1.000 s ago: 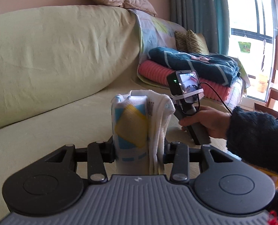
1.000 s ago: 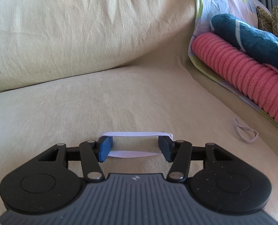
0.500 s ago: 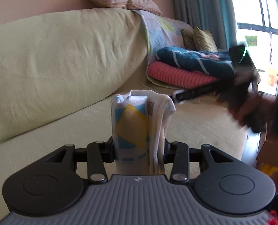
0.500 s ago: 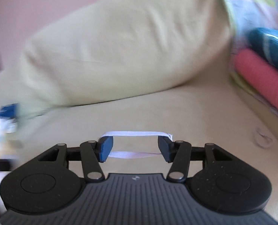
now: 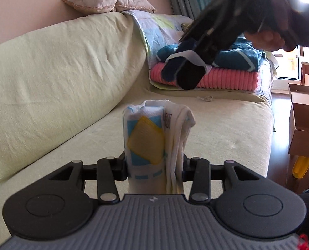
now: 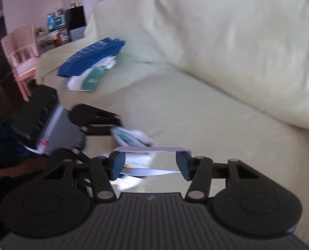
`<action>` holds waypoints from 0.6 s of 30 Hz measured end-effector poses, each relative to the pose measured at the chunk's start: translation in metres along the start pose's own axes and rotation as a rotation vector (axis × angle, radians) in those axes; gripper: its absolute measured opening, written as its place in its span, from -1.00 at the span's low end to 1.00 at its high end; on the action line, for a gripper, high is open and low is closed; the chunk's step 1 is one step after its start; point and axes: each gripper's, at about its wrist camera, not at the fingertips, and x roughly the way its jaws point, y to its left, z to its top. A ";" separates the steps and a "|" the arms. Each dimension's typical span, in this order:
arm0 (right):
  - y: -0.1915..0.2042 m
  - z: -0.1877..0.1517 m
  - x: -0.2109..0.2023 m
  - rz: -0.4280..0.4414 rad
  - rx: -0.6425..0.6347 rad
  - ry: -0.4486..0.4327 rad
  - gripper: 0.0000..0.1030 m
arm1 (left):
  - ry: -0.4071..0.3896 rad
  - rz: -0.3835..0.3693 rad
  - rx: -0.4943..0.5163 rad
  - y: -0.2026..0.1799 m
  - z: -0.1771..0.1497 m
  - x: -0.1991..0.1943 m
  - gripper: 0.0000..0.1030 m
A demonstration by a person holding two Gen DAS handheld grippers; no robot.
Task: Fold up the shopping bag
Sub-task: 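Lower the right gripper onto the top of the bag held by the left gripper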
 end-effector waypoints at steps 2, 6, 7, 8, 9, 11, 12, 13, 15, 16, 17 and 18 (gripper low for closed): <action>0.002 0.007 0.007 0.004 0.044 0.028 -0.02 | -0.006 -0.001 0.018 -0.002 -0.002 -0.001 -0.06; -0.006 0.014 0.016 0.045 0.128 0.064 -0.02 | -0.013 -0.002 0.052 -0.006 -0.006 -0.003 -0.05; -0.009 0.015 0.018 0.064 0.151 0.077 -0.02 | -0.018 -0.004 0.051 -0.006 -0.007 -0.004 -0.05; -0.014 0.015 0.020 0.083 0.174 0.089 -0.02 | -0.020 -0.005 0.050 -0.005 -0.007 -0.005 -0.05; -0.017 0.015 0.025 0.096 0.191 0.098 -0.02 | -0.023 -0.004 0.052 -0.006 -0.007 -0.006 -0.05; -0.022 0.015 0.023 0.110 0.223 0.100 -0.02 | -0.025 -0.003 0.058 -0.007 -0.008 -0.006 -0.04; -0.024 0.014 0.023 0.116 0.235 0.098 -0.02 | -0.026 -0.002 0.060 -0.008 -0.008 -0.006 -0.04; -0.024 0.015 0.022 0.120 0.239 0.092 -0.02 | -0.027 -0.001 0.061 -0.008 -0.008 -0.005 -0.04; -0.021 0.015 0.016 0.113 0.234 0.076 -0.02 | -0.029 0.000 0.064 -0.009 -0.008 -0.005 -0.04; -0.019 0.014 0.013 0.108 0.229 0.070 -0.02 | -0.031 0.001 0.065 -0.010 -0.009 -0.005 -0.04; -0.017 0.013 0.010 0.103 0.223 0.065 -0.02 | -0.030 0.001 0.068 -0.010 -0.008 -0.005 -0.04; -0.016 0.013 0.008 0.096 0.217 0.063 -0.02 | -0.029 0.001 0.074 -0.011 -0.008 -0.005 -0.04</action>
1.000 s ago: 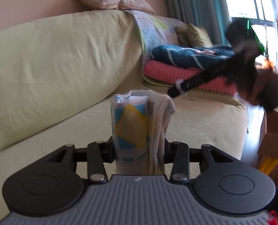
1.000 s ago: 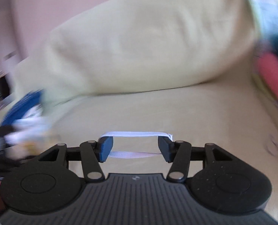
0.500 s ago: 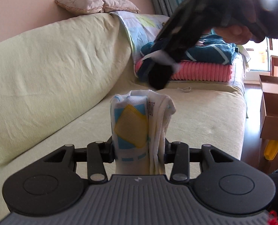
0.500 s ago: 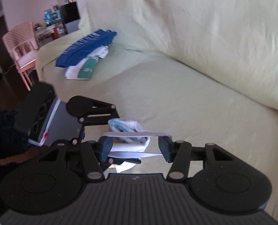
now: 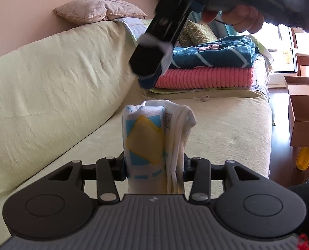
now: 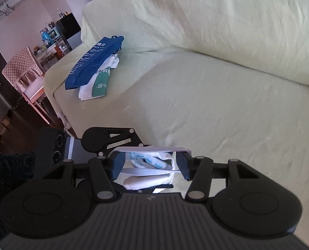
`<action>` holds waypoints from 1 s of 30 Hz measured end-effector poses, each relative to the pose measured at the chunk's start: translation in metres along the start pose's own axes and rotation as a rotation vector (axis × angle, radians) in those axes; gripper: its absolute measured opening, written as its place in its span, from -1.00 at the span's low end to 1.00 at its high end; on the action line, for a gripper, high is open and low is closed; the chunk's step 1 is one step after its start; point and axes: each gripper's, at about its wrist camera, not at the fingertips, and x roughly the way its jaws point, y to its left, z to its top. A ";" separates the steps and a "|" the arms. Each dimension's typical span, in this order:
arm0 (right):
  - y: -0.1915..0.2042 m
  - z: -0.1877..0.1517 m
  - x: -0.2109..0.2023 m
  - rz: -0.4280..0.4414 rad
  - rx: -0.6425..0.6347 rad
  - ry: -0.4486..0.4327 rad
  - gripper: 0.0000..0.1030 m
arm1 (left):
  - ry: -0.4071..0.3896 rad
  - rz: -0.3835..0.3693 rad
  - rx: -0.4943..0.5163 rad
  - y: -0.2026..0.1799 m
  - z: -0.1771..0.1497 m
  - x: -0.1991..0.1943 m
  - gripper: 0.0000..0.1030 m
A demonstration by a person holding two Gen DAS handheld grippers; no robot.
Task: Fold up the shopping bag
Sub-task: 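Lower the right gripper onto the top of the bag held by the left gripper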
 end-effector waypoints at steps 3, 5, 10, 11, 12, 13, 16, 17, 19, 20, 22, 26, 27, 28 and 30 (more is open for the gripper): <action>0.008 0.004 0.005 -0.037 -0.036 0.020 -0.02 | 0.003 0.002 0.023 -0.004 0.001 0.000 -0.04; 0.016 0.009 0.017 -0.073 -0.091 0.072 -0.02 | 0.004 0.003 0.034 -0.005 0.001 0.000 -0.04; 0.034 0.018 0.040 -0.117 -0.182 0.159 -0.01 | 0.002 0.003 0.045 -0.006 0.000 -0.001 -0.03; 0.037 0.019 0.041 -0.127 -0.194 0.169 -0.01 | 0.001 0.002 0.045 -0.006 0.000 -0.001 -0.03; 0.039 0.020 0.041 -0.136 -0.204 0.177 -0.01 | 0.001 0.002 0.047 -0.006 0.000 0.000 -0.03; 0.040 0.020 0.042 -0.141 -0.208 0.181 -0.01 | -0.001 0.002 0.048 -0.006 0.000 0.000 -0.03; 0.039 0.019 0.040 -0.147 -0.192 0.181 -0.02 | -0.004 0.005 0.044 -0.007 -0.001 0.000 -0.03; 0.036 0.018 0.036 -0.144 -0.167 0.168 -0.02 | -0.006 0.006 0.039 -0.006 -0.001 0.000 -0.02; 0.028 0.016 0.025 -0.132 -0.111 0.123 -0.02 | -0.010 0.012 0.013 -0.003 -0.002 -0.001 -0.02; 0.025 0.015 0.019 -0.126 -0.083 0.101 -0.02 | -0.010 0.013 0.007 -0.002 -0.003 -0.001 -0.02; 0.008 0.011 0.004 -0.161 -0.003 0.046 -0.02 | -0.010 0.014 -0.014 0.003 -0.004 -0.004 -0.02; -0.044 -0.008 -0.001 -0.388 0.111 0.037 -0.02 | -0.003 0.023 -0.021 0.005 -0.003 -0.005 -0.01; -0.053 -0.013 0.005 -0.426 0.119 0.055 -0.02 | -0.002 0.025 -0.020 0.004 -0.003 -0.005 -0.01; -0.067 -0.024 0.018 -0.484 0.133 0.090 -0.02 | -0.001 0.027 -0.020 0.004 -0.002 -0.005 -0.01; -0.084 -0.041 0.038 -0.562 0.144 0.115 -0.02 | 0.000 0.027 -0.015 0.003 -0.002 -0.004 -0.01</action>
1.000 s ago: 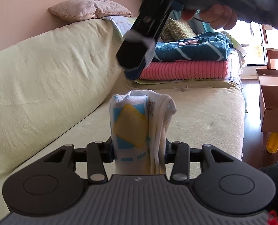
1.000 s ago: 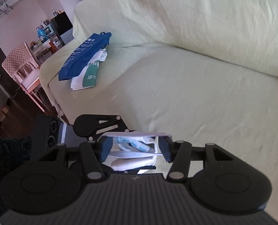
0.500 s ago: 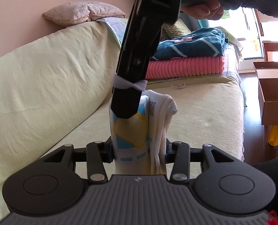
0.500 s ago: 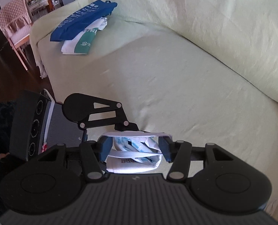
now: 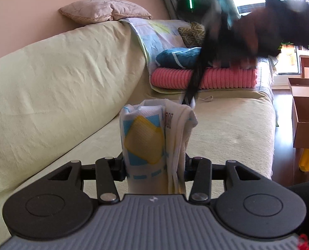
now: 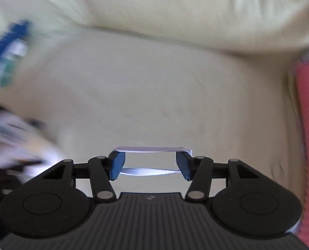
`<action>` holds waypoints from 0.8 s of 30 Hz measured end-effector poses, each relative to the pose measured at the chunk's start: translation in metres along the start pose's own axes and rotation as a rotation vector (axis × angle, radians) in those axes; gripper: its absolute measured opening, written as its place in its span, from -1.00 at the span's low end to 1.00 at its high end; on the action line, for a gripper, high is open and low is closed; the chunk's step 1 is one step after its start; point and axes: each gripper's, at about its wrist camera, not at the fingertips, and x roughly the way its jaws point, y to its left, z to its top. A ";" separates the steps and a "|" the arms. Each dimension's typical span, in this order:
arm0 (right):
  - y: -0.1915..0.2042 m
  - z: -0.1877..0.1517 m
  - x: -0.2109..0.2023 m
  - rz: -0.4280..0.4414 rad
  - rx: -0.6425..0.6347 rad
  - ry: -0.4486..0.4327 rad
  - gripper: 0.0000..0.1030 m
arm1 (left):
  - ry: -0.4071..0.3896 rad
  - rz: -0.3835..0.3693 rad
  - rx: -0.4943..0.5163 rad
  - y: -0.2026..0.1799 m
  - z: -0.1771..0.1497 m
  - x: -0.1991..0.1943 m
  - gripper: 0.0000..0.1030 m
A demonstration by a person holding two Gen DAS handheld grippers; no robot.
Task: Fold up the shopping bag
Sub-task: 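Lower the right gripper onto the top of the bag held by the left gripper, then grasp the white bag handle loop with the right gripper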
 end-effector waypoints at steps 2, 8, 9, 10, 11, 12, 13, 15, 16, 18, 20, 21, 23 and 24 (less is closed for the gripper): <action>0.001 -0.018 0.019 -0.046 0.005 -0.048 -0.03 | 0.001 0.000 0.002 0.000 0.000 0.000 -0.01; 0.019 -0.060 0.031 -0.164 0.026 -0.248 -0.04 | 0.004 -0.002 -0.006 0.001 0.001 0.002 -0.01; 0.023 -0.065 0.029 -0.197 0.023 -0.286 -0.04 | 0.005 -0.002 -0.003 0.000 0.002 0.003 -0.01; 0.027 -0.070 0.027 -0.228 0.020 -0.320 -0.05 | 0.006 -0.002 -0.001 0.000 0.002 0.003 -0.01; 0.032 -0.073 0.024 -0.255 0.018 -0.346 -0.11 | 0.007 -0.003 0.002 0.000 0.003 0.004 -0.01; 0.036 -0.077 0.022 -0.270 0.025 -0.368 -0.20 | 0.008 -0.002 0.004 -0.001 0.004 0.005 -0.01; 0.038 -0.078 0.020 -0.262 0.052 -0.382 -0.43 | 0.010 -0.003 0.004 -0.001 0.004 0.005 -0.01; 0.035 -0.081 0.018 -0.230 0.117 -0.393 -0.78 | 0.011 -0.003 0.007 -0.002 0.004 0.005 -0.01; 0.033 -0.080 0.021 -0.210 0.138 -0.389 -0.80 | 0.012 -0.003 0.006 -0.002 0.004 0.005 -0.01; 0.027 -0.081 0.021 -0.183 0.176 -0.370 -0.85 | 0.013 -0.003 0.006 -0.002 0.005 0.005 -0.01; 0.024 -0.080 0.019 -0.166 0.178 -0.343 -0.82 | 0.012 -0.004 0.005 -0.002 0.005 0.006 -0.01; 0.024 -0.080 0.018 -0.153 0.175 -0.327 -0.81 | 0.012 -0.004 0.004 -0.002 0.005 0.006 -0.01; 0.023 -0.078 0.015 -0.131 0.171 -0.302 -0.68 | 0.012 -0.006 0.002 -0.002 0.006 0.007 0.00; 0.022 -0.077 0.013 -0.132 0.170 -0.307 -0.69 | 0.013 -0.006 0.001 -0.002 0.006 0.007 0.00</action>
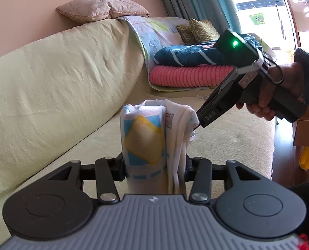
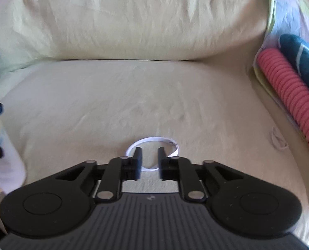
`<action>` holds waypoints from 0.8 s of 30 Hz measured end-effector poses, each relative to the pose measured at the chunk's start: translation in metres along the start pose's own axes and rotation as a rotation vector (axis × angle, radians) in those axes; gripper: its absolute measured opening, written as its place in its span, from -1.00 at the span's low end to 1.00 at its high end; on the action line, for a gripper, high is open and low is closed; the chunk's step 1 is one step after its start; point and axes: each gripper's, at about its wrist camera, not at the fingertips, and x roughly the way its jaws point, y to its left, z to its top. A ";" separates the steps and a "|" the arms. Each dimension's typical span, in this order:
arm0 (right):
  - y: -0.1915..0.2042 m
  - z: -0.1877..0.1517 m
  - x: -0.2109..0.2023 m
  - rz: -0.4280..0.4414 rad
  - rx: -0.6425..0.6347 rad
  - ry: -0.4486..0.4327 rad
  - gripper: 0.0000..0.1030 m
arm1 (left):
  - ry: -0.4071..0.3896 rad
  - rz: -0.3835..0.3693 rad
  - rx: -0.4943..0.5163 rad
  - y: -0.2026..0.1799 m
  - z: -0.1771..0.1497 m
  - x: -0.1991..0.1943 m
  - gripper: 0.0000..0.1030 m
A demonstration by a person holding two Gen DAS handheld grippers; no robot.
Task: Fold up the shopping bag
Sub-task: 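Grasp the white bag handle loop with the right gripper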
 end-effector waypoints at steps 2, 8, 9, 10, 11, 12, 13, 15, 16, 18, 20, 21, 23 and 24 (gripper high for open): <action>-0.002 0.003 -0.003 -0.014 -0.008 -0.016 -0.68 | 0.001 -0.001 -0.002 0.000 0.001 0.001 0.00; -0.013 0.017 0.005 -0.033 -0.012 0.018 -0.33 | 0.001 0.000 -0.009 0.001 0.001 0.002 0.00; -0.015 0.017 0.006 -0.043 -0.009 0.019 -0.27 | 0.001 0.000 -0.010 0.000 0.001 0.002 0.00; -0.017 0.017 0.009 -0.051 0.003 0.021 -0.31 | 0.000 -0.001 -0.012 0.000 0.001 0.003 0.00; -0.020 0.017 0.013 -0.054 0.023 0.024 -0.34 | 0.000 -0.001 -0.012 0.000 0.001 0.003 0.01; -0.023 0.018 0.017 -0.055 0.043 0.035 -0.36 | 0.001 0.000 -0.013 0.000 0.001 0.004 0.01; -0.029 0.018 0.027 -0.047 0.084 0.064 -0.40 | 0.001 0.000 -0.015 0.000 0.001 0.004 0.01; -0.034 0.018 0.037 -0.024 0.123 0.093 -0.51 | 0.000 0.001 -0.022 0.001 0.001 0.003 0.01; -0.035 0.016 0.041 -0.016 0.131 0.094 -0.70 | 0.000 0.002 -0.025 0.001 0.000 0.003 0.01; -0.034 0.017 0.040 0.003 0.126 0.083 -0.97 | -0.002 0.002 -0.032 0.002 0.000 0.003 0.01; -0.032 0.018 0.034 0.027 0.114 0.063 -0.97 | -0.006 0.004 -0.037 0.002 0.000 0.003 0.01; -0.033 0.020 0.027 0.046 0.118 0.036 -0.97 | -0.007 0.005 -0.040 0.003 -0.001 0.003 0.01; -0.027 0.025 -0.007 0.110 0.103 -0.066 -0.97 | -0.009 0.007 -0.049 0.004 -0.001 0.003 0.01; -0.024 0.029 -0.027 0.147 0.090 -0.121 -0.97 | -0.010 0.006 -0.057 0.005 -0.001 0.003 0.01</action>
